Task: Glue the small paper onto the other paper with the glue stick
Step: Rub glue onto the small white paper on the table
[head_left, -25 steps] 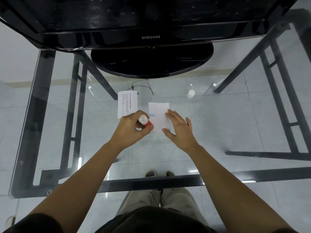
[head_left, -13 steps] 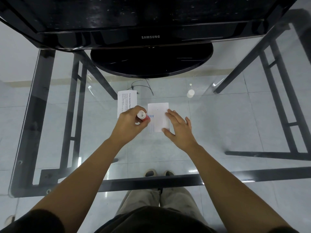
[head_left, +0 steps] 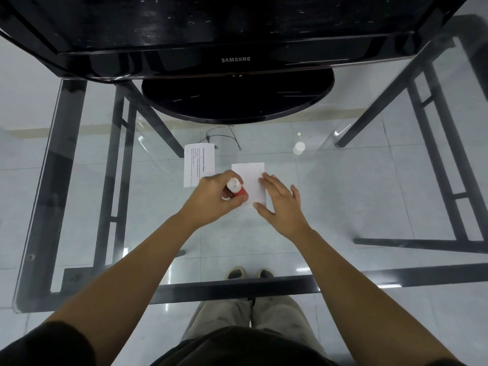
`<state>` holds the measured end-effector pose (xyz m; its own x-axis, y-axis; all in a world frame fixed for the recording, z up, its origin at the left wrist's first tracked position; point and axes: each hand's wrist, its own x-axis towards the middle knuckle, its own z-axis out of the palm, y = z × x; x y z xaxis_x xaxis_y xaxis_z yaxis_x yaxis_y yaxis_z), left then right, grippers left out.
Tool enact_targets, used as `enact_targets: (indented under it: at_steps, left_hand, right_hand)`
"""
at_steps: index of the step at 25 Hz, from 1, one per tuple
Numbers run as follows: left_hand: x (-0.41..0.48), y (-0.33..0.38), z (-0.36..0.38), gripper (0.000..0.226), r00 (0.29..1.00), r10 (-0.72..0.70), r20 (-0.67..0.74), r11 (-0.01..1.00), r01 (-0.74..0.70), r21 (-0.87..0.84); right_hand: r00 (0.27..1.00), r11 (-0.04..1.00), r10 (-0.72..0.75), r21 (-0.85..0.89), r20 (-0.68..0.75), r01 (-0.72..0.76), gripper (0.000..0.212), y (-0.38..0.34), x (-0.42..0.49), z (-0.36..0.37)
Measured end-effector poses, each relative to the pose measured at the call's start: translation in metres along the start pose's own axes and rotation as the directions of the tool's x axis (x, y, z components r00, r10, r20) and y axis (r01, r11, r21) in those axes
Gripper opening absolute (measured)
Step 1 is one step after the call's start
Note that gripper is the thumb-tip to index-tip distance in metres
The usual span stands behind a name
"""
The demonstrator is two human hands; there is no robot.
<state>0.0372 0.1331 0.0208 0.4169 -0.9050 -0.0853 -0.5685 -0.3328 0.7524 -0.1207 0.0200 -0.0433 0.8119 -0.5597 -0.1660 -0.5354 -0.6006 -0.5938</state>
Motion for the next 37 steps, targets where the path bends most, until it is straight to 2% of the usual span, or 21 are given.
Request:
enact_targets:
  at_steps: [2,7,8,11,13,19,22,24,29,34,37]
  left_hand:
    - [0.0,0.001,0.002,0.022,0.998,0.031,0.047,0.999,-0.033,0.041]
    - [0.016,-0.005,-0.011,0.019,0.983,-0.063,-0.173,0.998,0.067,0.017]
    - [0.015,-0.004,-0.009,0.02,0.986,-0.056,-0.155,0.998,0.056,-0.003]
    - [0.006,0.002,0.004,0.026,1.0,-0.011,0.014,1.0,0.012,-0.017]
    - [0.01,0.0,0.003,0.027,0.999,-0.045,0.028,0.999,0.045,-0.022]
    - [0.029,-0.003,-0.009,0.018,0.972,-0.118,-0.202,0.993,0.116,-0.024]
    - [0.02,0.001,0.005,0.025,0.997,-0.024,-0.07,1.0,0.025,0.011]
    - [0.022,0.002,0.006,0.027,1.0,-0.016,-0.01,0.999,0.016,0.027]
    - [0.046,-0.005,-0.009,0.016,0.971,-0.136,-0.196,0.99,0.138,-0.005]
    - [0.032,0.001,0.005,0.025,0.999,-0.04,-0.032,0.999,0.041,0.032]
    - [0.044,-0.001,-0.002,0.023,0.994,-0.097,-0.053,0.995,0.097,0.0]
  right_hand:
    - [1.0,1.0,0.001,-0.002,-0.001,-0.001,0.059,0.0,0.0,-0.001]
    - [1.0,1.0,0.006,-0.016,0.002,-0.006,0.058,0.001,0.001,0.0]
    - [1.0,1.0,0.007,-0.013,0.001,-0.007,0.058,0.001,0.001,0.0]
    - [1.0,1.0,0.007,-0.007,0.004,-0.007,0.058,0.0,0.0,0.0]
    - [1.0,1.0,0.007,0.0,0.004,-0.007,0.058,-0.001,0.001,0.0]
    - [1.0,1.0,0.011,-0.008,0.008,-0.011,0.058,0.001,0.0,0.0]
    - [1.0,1.0,0.003,0.009,-0.005,-0.003,0.058,0.0,0.0,0.0]
    - [1.0,1.0,0.003,0.013,-0.007,-0.003,0.058,0.0,0.0,0.0]
    - [1.0,1.0,0.008,-0.006,-0.005,-0.008,0.057,0.002,0.0,0.001]
    - [1.0,1.0,0.004,0.006,-0.014,-0.004,0.057,0.0,0.0,0.001]
    - [1.0,1.0,0.007,0.008,-0.007,-0.007,0.058,0.002,0.0,0.001]
